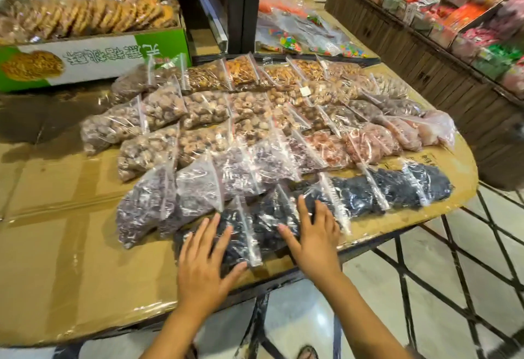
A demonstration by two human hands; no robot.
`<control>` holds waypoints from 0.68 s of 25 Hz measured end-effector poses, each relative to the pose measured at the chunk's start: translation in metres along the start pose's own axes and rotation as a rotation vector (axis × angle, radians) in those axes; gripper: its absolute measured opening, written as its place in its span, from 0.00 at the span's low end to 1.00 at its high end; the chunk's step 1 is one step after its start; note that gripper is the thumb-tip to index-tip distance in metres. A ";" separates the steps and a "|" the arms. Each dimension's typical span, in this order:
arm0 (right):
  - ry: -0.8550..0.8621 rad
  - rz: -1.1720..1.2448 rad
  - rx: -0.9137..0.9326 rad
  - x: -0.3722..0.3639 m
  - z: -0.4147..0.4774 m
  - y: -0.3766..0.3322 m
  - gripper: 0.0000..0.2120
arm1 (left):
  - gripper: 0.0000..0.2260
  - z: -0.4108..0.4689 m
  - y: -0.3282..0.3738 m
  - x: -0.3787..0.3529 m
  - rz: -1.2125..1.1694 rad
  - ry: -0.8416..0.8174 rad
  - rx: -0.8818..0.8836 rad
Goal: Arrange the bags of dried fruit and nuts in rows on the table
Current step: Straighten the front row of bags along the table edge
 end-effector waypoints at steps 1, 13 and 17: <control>-0.019 -0.022 0.058 0.002 0.003 0.007 0.38 | 0.31 0.003 0.002 -0.002 0.010 0.036 0.016; 0.121 -0.066 0.303 0.101 0.071 0.213 0.28 | 0.30 0.092 0.209 -0.047 -0.073 0.251 0.160; 0.280 0.005 0.102 0.137 0.130 0.281 0.24 | 0.30 0.146 0.244 -0.082 -0.072 0.116 0.102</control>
Point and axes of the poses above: each hand's wrist, its own z-axis towards the middle knuckle, its own x-axis out of the back of the hand, y = z × x, the point moved 2 cm from there along z, towards the middle knuckle, and after that the axes turned 1 degree about -z, right-handed, at the moved point
